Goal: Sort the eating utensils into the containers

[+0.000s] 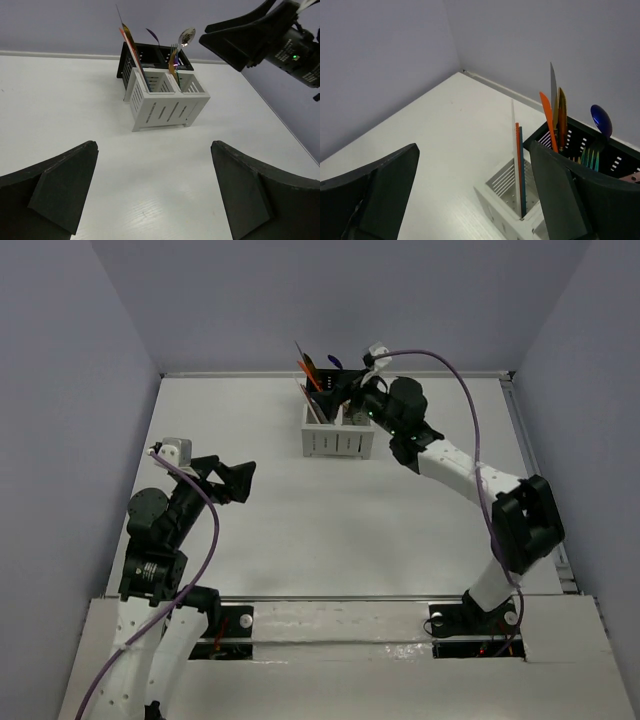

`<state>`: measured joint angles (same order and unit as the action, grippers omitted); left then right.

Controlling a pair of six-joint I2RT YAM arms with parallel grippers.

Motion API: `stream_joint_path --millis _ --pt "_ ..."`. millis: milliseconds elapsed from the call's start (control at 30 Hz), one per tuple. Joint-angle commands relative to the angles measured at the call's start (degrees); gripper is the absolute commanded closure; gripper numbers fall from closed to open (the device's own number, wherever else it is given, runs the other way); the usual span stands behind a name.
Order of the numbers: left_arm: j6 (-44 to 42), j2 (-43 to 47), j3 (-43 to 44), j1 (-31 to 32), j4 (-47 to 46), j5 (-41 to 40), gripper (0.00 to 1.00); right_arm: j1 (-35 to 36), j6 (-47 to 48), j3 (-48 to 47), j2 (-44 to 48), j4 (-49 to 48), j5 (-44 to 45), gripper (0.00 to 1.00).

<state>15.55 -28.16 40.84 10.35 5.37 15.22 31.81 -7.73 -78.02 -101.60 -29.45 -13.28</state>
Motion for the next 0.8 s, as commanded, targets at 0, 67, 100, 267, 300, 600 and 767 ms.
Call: stream_joint_path --millis 0,67,100,267,300,600,767 --pt "0.2 1.7 -0.7 -0.4 -4.9 3.5 0.01 -0.3 -6.1 8.9 10.7 -2.8 -3.8 0.00" --pt "0.3 2.4 -0.9 -0.4 -5.0 4.7 0.01 -0.3 -8.3 14.5 17.4 -0.6 -2.4 0.00" --pt "0.3 2.6 -1.0 -0.4 -5.0 5.0 0.01 -0.3 -8.4 16.3 19.6 0.6 -1.1 0.00" --pt "0.8 3.1 -1.1 -0.4 -6.3 5.5 0.01 -0.3 -8.1 23.3 32.1 13.3 0.8 0.00" --pt "0.8 3.3 -1.2 -0.4 -6.5 5.6 0.01 -0.3 -8.2 24.3 36.8 17.5 0.7 0.00" --pt "0.7 5.3 -1.5 -0.9 -6.8 3.3 0.01 -0.3 -11.4 33.5 68.2 33.6 15.9 0.00" --pt "0.1 6.0 -2.0 -0.9 -7.1 3.9 0.01 -0.3 -13.0 34.1 73.1 37.4 22.6 0.00"
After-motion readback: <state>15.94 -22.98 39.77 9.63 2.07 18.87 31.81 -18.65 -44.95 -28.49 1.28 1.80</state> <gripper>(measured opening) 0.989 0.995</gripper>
